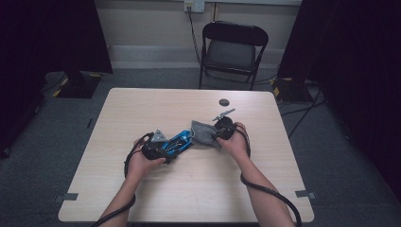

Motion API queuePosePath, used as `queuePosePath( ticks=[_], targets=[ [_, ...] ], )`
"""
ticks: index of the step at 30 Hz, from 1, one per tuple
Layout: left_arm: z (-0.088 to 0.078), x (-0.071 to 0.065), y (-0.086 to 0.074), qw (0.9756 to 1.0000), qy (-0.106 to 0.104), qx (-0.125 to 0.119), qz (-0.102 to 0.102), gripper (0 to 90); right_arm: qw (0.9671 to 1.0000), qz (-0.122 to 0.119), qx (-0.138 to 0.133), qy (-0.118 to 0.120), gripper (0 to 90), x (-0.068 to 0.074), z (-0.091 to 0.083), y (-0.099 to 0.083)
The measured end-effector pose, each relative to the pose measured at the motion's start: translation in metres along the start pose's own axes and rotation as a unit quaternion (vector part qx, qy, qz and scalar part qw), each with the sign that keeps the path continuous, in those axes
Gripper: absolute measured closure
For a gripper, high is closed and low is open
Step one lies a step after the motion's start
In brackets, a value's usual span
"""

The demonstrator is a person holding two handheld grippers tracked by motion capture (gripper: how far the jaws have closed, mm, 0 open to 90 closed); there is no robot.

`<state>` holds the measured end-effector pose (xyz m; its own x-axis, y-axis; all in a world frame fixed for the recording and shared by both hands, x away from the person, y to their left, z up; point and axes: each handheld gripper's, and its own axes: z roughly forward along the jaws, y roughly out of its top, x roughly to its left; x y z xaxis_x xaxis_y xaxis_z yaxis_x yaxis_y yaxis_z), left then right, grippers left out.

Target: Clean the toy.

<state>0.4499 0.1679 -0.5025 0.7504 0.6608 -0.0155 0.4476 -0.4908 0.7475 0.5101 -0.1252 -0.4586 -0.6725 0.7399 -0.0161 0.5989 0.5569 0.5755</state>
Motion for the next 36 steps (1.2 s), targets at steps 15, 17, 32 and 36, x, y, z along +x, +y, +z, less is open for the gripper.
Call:
queuePosePath(
  ticks=[15,17,32,36],
  targets=[
    [0.0,0.0,0.0,1.0,-0.001,0.001,0.0,24.0,1.0,0.006,-0.002,-0.007,77.6,-0.007,-0.004,-0.015],
    [0.0,0.0,0.0,1.0,-0.001,0.001,0.001,23.9,0.9999,0.006,-0.001,-0.009,77.5,-0.009,-0.007,-0.017],
    [-0.009,0.002,0.003,0.9999,-0.006,0.011,0.011,20.4,0.9997,0.02,0.0,-0.016,77.3,-0.026,-0.02,-0.04],
    [-0.015,0.001,0.006,0.9997,-0.01,0.019,0.007,19.8,0.9997,0.019,0.001,-0.017,77.3,-0.026,-0.019,-0.041]
  ],
)
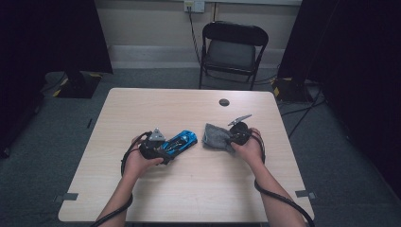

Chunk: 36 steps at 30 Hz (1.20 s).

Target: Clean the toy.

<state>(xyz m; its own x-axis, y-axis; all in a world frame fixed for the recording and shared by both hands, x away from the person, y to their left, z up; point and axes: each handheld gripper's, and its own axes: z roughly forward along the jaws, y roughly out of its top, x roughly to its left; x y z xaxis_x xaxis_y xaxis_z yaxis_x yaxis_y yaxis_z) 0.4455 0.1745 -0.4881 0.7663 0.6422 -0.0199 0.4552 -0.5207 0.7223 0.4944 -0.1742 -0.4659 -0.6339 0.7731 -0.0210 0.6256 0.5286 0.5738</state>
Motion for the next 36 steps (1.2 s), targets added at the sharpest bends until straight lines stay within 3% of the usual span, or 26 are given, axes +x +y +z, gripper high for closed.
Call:
queuePosePath(
  ticks=[10,14,22,24,26,31,33,36],
  targets=[
    [-0.006,0.0,0.0,1.0,-0.006,0.005,-0.006,19.7,1.0,0.004,-0.003,0.002,77.1,-0.001,-0.001,-0.002],
    [-0.015,0.005,0.002,0.9998,-0.005,-0.008,-0.018,19.0,1.0,0.004,-0.004,0.002,77.1,-0.001,-0.001,-0.002],
    [-0.023,0.002,0.014,0.9996,-0.007,-0.024,-0.011,20.4,1.0,0.004,-0.006,0.003,77.1,-0.002,-0.001,-0.003],
    [-0.022,-0.001,0.019,0.9997,-0.008,-0.024,-0.004,21.6,0.9999,0.004,-0.009,0.004,77.1,-0.003,-0.002,-0.004],
    [-0.019,-0.003,0.023,0.9994,-0.014,-0.028,-0.012,22.9,0.9999,0.004,-0.008,0.004,77.0,-0.003,-0.003,-0.004],
    [-0.007,-0.001,0.033,0.9997,-0.006,-0.021,-0.013,28.5,0.9998,-0.001,-0.016,0.009,77.0,-0.005,-0.009,-0.005],
    [-0.002,0.001,0.032,0.9996,-0.008,-0.02,-0.021,28.2,0.9998,-0.003,-0.018,0.011,77.0,-0.004,-0.011,-0.005],
    [0.003,0.004,0.031,0.9997,-0.006,-0.017,-0.014,32.6,0.9994,-0.007,-0.029,0.017,77.0,-0.003,-0.015,-0.006]
  ],
)
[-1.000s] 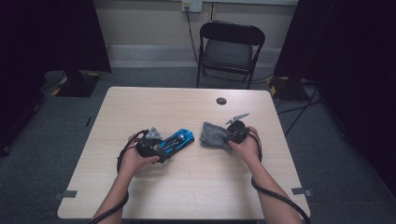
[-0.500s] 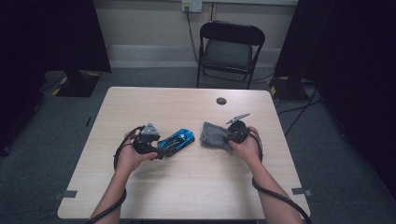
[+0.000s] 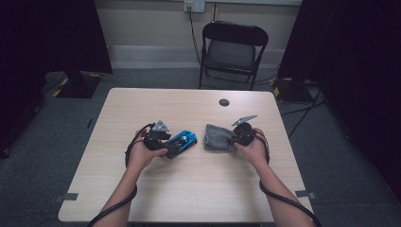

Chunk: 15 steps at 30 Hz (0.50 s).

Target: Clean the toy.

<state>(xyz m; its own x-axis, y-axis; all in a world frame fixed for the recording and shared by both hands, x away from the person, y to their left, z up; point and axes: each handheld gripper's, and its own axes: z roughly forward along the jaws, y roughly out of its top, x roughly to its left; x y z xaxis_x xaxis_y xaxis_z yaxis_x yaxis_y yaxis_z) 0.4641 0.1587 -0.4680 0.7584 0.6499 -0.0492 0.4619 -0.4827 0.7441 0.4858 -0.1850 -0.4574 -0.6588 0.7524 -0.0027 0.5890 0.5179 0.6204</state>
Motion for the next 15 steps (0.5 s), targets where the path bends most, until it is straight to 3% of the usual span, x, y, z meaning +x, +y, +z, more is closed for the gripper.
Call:
queuePosePath(
  ticks=[4,5,15],
  targets=[
    [0.003,0.001,0.003,1.0,-0.002,-0.007,-0.003,36.7,0.9998,-0.008,-0.015,0.006,77.1,0.002,-0.007,0.001],
    [0.003,0.001,0.005,1.0,0.002,-0.005,0.005,36.7,0.9998,-0.008,-0.015,0.006,77.1,0.002,-0.007,0.001],
    [0.02,-0.003,0.013,0.9999,0.002,0.014,0.009,41.6,0.9972,-0.043,-0.033,0.051,77.1,0.017,-0.023,-0.009]
  ],
)
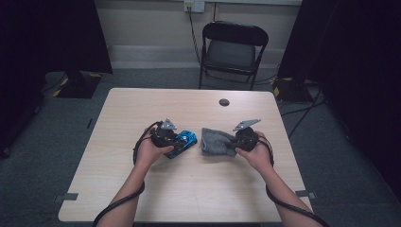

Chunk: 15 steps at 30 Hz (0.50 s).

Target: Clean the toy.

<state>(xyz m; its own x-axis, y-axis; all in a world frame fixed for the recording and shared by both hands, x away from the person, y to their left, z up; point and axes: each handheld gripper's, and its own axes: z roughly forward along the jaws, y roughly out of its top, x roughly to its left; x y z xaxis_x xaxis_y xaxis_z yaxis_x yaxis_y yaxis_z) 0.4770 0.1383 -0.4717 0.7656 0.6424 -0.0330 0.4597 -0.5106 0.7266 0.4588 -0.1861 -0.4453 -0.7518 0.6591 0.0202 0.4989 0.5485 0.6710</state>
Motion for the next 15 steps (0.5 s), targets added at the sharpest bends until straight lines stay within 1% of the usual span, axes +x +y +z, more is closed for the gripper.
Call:
queuePosePath(
  ticks=[1,2,3,5,6,7,8,9,10,11,13,15],
  targets=[
    [0.001,0.0,0.0,1.0,0.002,0.0,0.001,41.6,1.0,-0.006,-0.002,0.007,77.0,0.003,0.0,-0.001],
    [0.001,-0.001,0.002,1.0,0.004,0.004,0.0,42.1,0.9997,-0.016,-0.002,0.019,77.0,0.009,0.0,-0.003],
    [0.001,-0.001,0.002,0.9999,0.008,0.009,0.004,43.3,0.9993,-0.021,-0.004,0.029,76.9,0.013,0.0,-0.003],
    [0.002,-0.001,0.003,0.9999,0.007,0.011,0.001,44.3,0.9982,-0.032,-0.009,0.05,76.9,0.022,0.001,-0.003],
    [0.002,-0.002,0.004,0.9998,0.009,0.014,0.006,44.3,0.9974,-0.042,-0.008,0.057,76.8,0.027,0.002,-0.003],
    [0.002,-0.002,0.004,0.9998,0.009,0.014,0.006,44.2,0.9966,-0.053,-0.007,0.064,76.7,0.033,0.003,-0.003],
    [0.003,-0.002,0.003,0.9996,0.014,0.024,0.006,43.1,0.9956,-0.063,-0.006,0.07,76.6,0.038,0.004,-0.003],
    [0.004,-0.001,0.003,0.9997,0.015,0.021,0.003,38.5,0.9945,-0.073,-0.004,0.075,76.6,0.043,0.006,-0.002],
    [0.004,-0.001,0.003,0.9997,0.015,0.021,0.003,38.8,0.9933,-0.083,-0.002,0.08,76.5,0.048,0.007,-0.002],
    [0.004,-0.002,0.001,0.9998,0.014,0.014,-0.005,39.0,0.9919,-0.09,-0.001,0.09,76.4,0.052,0.009,-0.002],
    [0.002,-0.002,0.001,0.9997,0.015,0.018,-0.006,40.8,0.9889,-0.107,0.003,0.103,76.2,0.06,0.012,-0.002],
    [0.002,-0.002,0.001,0.9998,0.016,0.015,-0.004,41.1,0.9854,-0.122,0.008,0.118,76.0,0.068,0.016,0.0]
  ],
)
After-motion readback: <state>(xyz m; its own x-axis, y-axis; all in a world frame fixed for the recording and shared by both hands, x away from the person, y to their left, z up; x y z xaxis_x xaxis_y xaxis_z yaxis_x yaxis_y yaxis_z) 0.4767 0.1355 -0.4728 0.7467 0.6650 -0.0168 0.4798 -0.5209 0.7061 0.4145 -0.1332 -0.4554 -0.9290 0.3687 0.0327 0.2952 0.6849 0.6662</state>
